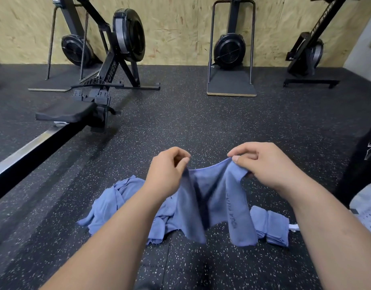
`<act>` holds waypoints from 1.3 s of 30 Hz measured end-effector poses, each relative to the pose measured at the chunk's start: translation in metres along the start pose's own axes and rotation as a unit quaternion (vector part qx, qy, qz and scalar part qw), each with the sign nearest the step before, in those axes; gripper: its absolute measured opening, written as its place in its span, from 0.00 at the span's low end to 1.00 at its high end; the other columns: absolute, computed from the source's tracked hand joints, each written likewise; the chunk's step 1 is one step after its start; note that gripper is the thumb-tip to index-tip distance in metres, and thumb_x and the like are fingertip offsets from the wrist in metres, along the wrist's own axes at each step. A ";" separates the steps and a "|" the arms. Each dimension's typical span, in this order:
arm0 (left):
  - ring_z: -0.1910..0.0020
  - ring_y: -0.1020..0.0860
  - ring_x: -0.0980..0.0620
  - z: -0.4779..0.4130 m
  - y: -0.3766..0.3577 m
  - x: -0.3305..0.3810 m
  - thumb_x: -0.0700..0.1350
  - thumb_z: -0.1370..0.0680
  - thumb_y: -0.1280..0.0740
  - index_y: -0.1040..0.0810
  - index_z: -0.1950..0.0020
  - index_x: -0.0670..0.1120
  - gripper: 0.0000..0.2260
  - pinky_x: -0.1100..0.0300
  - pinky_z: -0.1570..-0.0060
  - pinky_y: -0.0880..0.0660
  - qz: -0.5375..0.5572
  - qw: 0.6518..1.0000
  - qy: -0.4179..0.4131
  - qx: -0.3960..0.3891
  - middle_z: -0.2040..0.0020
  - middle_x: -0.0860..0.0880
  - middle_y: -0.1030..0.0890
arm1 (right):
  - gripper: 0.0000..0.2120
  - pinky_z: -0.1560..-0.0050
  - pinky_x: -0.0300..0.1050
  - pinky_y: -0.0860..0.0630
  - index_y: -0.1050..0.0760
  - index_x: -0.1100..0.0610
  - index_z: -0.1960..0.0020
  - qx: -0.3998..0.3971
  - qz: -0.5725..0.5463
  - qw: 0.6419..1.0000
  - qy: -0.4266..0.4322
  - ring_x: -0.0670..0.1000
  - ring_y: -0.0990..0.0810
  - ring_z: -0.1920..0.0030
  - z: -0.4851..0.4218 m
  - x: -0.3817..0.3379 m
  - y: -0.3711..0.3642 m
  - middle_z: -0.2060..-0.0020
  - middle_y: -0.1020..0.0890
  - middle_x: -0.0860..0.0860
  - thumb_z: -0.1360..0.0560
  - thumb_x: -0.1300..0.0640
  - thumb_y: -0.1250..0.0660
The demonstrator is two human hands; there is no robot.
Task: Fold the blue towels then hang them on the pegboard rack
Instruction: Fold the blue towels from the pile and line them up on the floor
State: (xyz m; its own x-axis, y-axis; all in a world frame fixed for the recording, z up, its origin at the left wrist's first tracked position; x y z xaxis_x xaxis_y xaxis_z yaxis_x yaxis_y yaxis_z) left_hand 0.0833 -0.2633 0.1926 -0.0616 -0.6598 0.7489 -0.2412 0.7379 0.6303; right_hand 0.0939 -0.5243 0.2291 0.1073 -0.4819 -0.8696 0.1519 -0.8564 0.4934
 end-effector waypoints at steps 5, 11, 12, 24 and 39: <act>0.62 0.19 0.54 0.004 -0.019 0.012 0.43 0.19 0.28 0.17 0.47 0.56 0.07 0.52 0.51 0.19 0.084 0.991 -0.058 -0.081 0.57 0.55 0.17 | 0.15 0.49 0.53 0.18 0.14 0.52 0.45 -0.085 -0.035 0.995 -0.026 0.47 0.15 0.57 0.008 -0.015 -0.021 0.58 0.11 0.51 0.20 0.67 0.35; 0.58 0.14 0.44 0.010 -0.030 0.022 0.36 0.21 0.25 0.17 0.44 0.54 0.13 0.43 0.47 0.16 0.161 0.979 -0.051 -0.118 0.54 0.54 0.13 | 0.08 0.57 0.44 0.24 0.14 0.48 0.53 -0.037 0.090 0.995 0.036 0.46 0.15 0.64 0.006 -0.016 -0.022 0.64 0.12 0.46 0.24 0.61 0.26; 0.57 0.14 0.43 0.011 -0.031 0.024 0.36 0.22 0.25 0.17 0.44 0.53 0.13 0.42 0.47 0.17 0.170 0.977 -0.053 -0.119 0.53 0.54 0.13 | 0.06 0.57 0.44 0.23 0.15 0.49 0.55 -0.028 0.096 0.994 0.039 0.46 0.14 0.63 0.005 -0.017 -0.023 0.66 0.13 0.46 0.24 0.59 0.25; 0.50 0.14 0.43 0.016 -0.028 0.034 0.35 0.20 0.27 0.14 0.45 0.49 0.10 0.42 0.43 0.19 0.211 0.968 -0.070 -0.117 0.52 0.53 0.11 | 0.11 0.65 0.43 0.26 0.17 0.48 0.62 -0.008 0.172 0.985 0.031 0.41 0.24 0.72 0.001 -0.012 -0.025 0.69 0.16 0.44 0.27 0.42 0.22; 0.56 0.14 0.50 0.010 -0.022 0.024 0.41 0.21 0.24 0.14 0.46 0.54 0.08 0.49 0.47 0.17 0.126 0.983 -0.093 -0.096 0.55 0.56 0.13 | 0.10 0.58 0.45 0.25 0.20 0.45 0.59 -0.092 0.258 0.961 0.025 0.44 0.23 0.66 -0.005 0.010 -0.024 0.64 0.16 0.46 0.25 0.44 0.22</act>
State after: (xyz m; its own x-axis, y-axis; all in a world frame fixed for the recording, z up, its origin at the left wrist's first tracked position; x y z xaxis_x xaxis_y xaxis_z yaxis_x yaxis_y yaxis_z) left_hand 0.0775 -0.2963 0.1949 -0.2757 -0.4543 0.8471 -0.0093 0.8825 0.4703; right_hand 0.0960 -0.5073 0.2085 0.2619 -0.8204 -0.5083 0.2372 -0.4559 0.8579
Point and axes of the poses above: each hand's wrist, its own z-axis away from the middle knuckle, its own y-axis out of the back of the hand, x = y × z, the point moved 5 cm from there along -z, towards the middle knuckle
